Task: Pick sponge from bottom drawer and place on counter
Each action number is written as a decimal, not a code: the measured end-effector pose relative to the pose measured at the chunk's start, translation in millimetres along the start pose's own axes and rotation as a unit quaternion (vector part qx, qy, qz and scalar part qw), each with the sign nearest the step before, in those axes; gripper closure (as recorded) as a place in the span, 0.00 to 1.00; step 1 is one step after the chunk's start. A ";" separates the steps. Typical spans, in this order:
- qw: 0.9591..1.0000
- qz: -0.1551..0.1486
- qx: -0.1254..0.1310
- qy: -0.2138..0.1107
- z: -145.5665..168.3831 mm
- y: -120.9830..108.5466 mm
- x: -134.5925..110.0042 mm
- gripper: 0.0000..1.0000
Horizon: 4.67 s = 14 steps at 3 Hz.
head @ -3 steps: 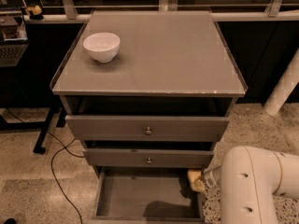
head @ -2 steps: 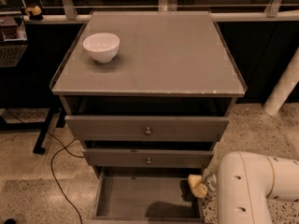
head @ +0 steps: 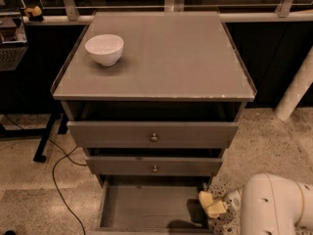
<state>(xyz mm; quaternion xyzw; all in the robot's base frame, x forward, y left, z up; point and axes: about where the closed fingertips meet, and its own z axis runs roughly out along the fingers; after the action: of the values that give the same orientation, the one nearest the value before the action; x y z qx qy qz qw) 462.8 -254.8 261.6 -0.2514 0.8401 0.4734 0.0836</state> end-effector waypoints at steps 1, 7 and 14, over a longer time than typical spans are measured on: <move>0.996 -0.021 -0.056 -0.068 -39.3 36.4 -8.5 1.00; 0.946 -0.275 -0.160 -0.066 -91.5 274.3 -43.2 1.00; 0.829 -0.548 -0.079 -0.084 -206.1 543.1 -127.7 1.00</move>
Offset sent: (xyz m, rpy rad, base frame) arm -0.0134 -0.0466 0.1757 0.4389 -0.2457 -0.0492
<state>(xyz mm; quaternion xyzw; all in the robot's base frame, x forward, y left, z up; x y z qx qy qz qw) 320.3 -152.5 829.9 -0.6352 0.5142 0.4340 0.3792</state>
